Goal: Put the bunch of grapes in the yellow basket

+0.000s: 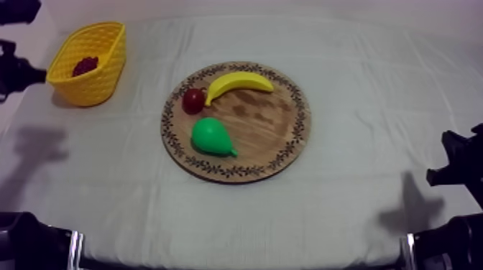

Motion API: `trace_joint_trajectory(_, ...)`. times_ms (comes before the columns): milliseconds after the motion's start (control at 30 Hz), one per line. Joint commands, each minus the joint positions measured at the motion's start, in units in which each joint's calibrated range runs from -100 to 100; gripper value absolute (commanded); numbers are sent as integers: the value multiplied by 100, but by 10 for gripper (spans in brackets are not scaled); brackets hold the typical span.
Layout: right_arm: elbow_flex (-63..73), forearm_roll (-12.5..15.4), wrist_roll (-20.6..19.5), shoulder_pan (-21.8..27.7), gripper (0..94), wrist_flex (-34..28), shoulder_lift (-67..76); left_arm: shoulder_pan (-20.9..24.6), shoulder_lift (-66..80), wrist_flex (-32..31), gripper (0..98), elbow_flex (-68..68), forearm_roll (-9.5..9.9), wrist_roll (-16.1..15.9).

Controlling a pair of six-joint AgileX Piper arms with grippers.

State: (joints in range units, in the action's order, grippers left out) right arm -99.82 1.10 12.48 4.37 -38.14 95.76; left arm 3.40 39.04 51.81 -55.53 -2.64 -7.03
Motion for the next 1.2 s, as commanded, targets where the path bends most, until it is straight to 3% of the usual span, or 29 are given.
trace_joint_trajectory(0, 4, 0, 0, -1, 3, 0, 0, 13, 943, -262, 2, -1149, 46, 175)
trace_joint_trajectory(600, 4, 0, 0, -1, 3, 0, 0, -377, 4344, -1364, 1, -3963, 78, -144)
trace_joint_trajectory(733, 4, 0, 1, -1, 3, 0, 0, -577, 4982, -1454, 1, -4140, 390, 492)
trace_joint_trajectory(967, 4, 0, 2, -1, 3, 0, 0, -848, 5945, -1697, 1, -4340, 479, 1585)
trace_joint_trajectory(1167, 4, 0, 0, -1, 3, 0, 0, -882, 6073, -1818, 1, -4395, 485, 1798)
